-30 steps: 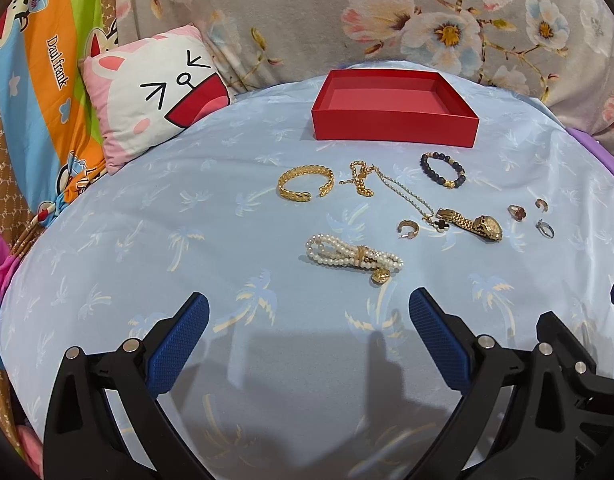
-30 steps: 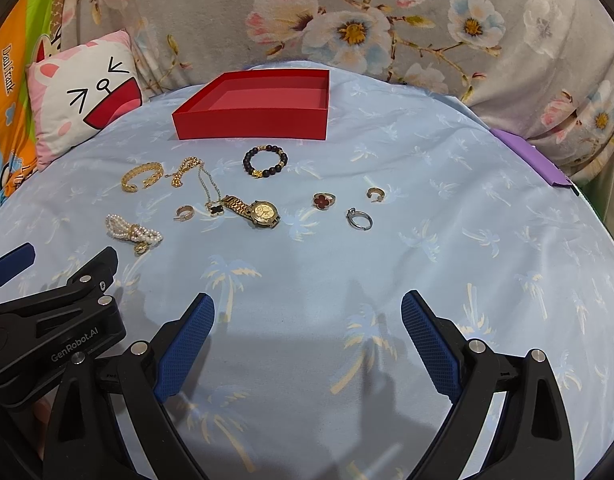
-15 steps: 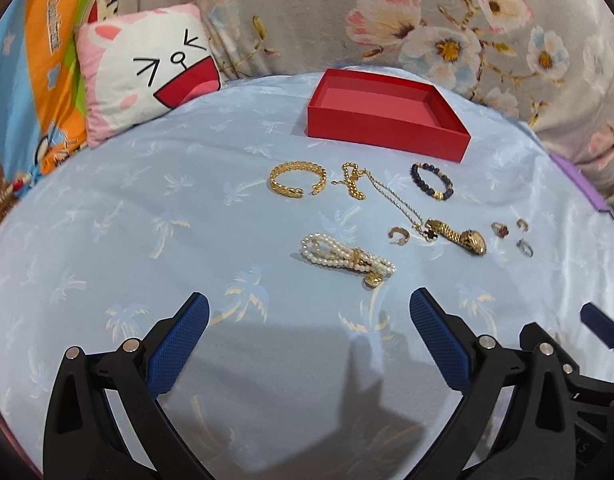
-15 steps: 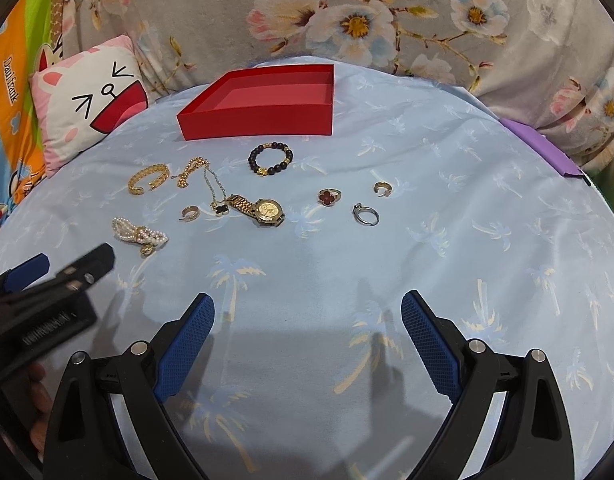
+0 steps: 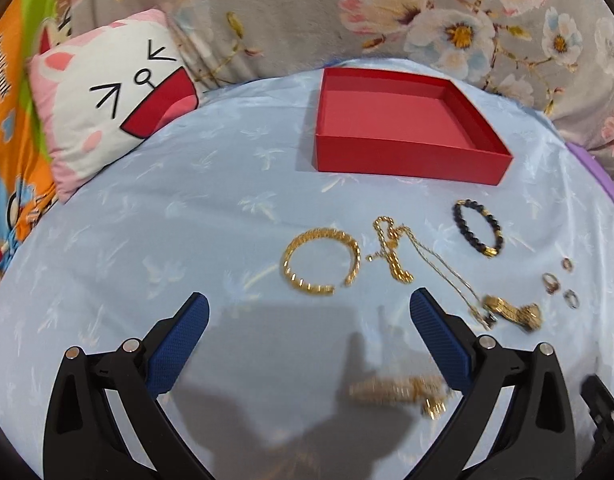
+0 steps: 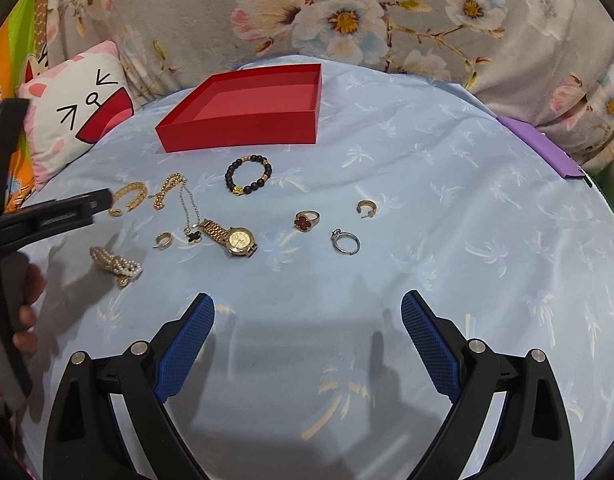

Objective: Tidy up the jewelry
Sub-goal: 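Lower the left tool onto the twisted gold cuff bracelet and grasp it, then grasp the pearl bracelet with the right tool while the left tool holds the cuff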

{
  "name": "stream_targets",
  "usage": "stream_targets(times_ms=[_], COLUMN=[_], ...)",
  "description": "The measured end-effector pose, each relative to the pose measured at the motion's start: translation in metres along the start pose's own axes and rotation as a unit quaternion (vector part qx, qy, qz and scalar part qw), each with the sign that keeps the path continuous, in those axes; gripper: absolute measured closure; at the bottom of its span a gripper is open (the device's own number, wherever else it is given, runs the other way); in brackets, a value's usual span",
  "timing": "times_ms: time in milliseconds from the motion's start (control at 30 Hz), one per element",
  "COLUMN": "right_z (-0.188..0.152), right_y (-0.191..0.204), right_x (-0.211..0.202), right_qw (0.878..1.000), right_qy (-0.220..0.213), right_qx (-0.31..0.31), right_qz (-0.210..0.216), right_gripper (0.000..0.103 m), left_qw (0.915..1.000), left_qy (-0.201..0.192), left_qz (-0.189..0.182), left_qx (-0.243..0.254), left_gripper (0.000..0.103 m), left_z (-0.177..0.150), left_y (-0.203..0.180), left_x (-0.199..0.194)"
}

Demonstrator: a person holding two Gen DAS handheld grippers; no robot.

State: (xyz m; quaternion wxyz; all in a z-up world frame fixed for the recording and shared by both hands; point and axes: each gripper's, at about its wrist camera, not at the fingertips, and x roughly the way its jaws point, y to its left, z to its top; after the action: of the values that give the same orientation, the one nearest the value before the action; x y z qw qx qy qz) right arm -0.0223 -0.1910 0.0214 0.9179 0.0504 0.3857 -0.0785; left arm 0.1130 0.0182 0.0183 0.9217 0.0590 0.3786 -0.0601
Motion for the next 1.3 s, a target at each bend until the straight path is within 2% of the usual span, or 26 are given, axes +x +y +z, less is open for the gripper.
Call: stream_targets(times_ms=[133,267,367,400,433,567,633,900,1100,1167,1233,1300], right_z=[0.003,0.006,0.008,0.008,0.009,0.008,0.008,0.013,0.036,0.039,0.041,0.041], right_y=[-0.001,0.0,0.003,0.004,0.006,0.009,0.009,0.012,0.051,0.07,0.088,0.104], right_x=[0.003,0.009,0.016,0.018,0.019,0.025,0.028,0.027,0.008,0.014,0.027,0.041], right_qw=[1.0,1.0,1.0,1.0,1.0,1.0,0.999,0.999,0.991,0.984,0.975,0.967], right_qy=[0.0,0.004,0.011,0.013,0.014,0.022,0.027,0.034,0.012,0.024,0.051,0.067], right_qx=[0.001,0.001,-0.001,-0.003,-0.004,-0.009,-0.01,-0.018,-0.099,-0.126,-0.143,-0.163], right_qz=[0.0,0.001,0.01,0.012,0.013,0.018,0.018,0.029,0.092,0.122,0.163,0.185], right_gripper=[0.01,0.01,0.01,0.01,0.01,0.01,0.01,0.01,0.011,0.016,0.029,0.036], left_qw=[0.9998,0.9993,0.9989,0.9982,0.998,0.9978,0.9977,0.9971,0.9973,0.9968,0.9967,0.9966], left_qy=[0.016,0.03,0.041,0.052,0.054,0.047,0.044,0.039,0.011,0.006,0.0,-0.003], left_qz=[0.011,-0.007,-0.015,-0.024,-0.025,-0.033,-0.038,-0.05,-0.031,-0.024,-0.005,0.012], left_qx=[-0.01,-0.02,-0.016,-0.019,-0.021,-0.034,-0.035,-0.043,-0.065,-0.076,-0.081,-0.082], left_gripper=[0.005,0.007,0.017,0.026,0.03,0.036,0.048,0.048,0.048,0.048,0.048,0.048], left_z=[0.009,0.014,0.017,0.017,0.017,0.016,0.015,0.012,0.005,0.002,-0.003,-0.007], left_y=[0.001,0.004,0.002,0.003,0.004,0.009,0.01,0.017,0.043,0.054,0.062,0.068], left_x=[0.033,0.046,0.054,0.058,0.059,0.056,0.055,0.047,0.023,0.018,0.016,0.015])
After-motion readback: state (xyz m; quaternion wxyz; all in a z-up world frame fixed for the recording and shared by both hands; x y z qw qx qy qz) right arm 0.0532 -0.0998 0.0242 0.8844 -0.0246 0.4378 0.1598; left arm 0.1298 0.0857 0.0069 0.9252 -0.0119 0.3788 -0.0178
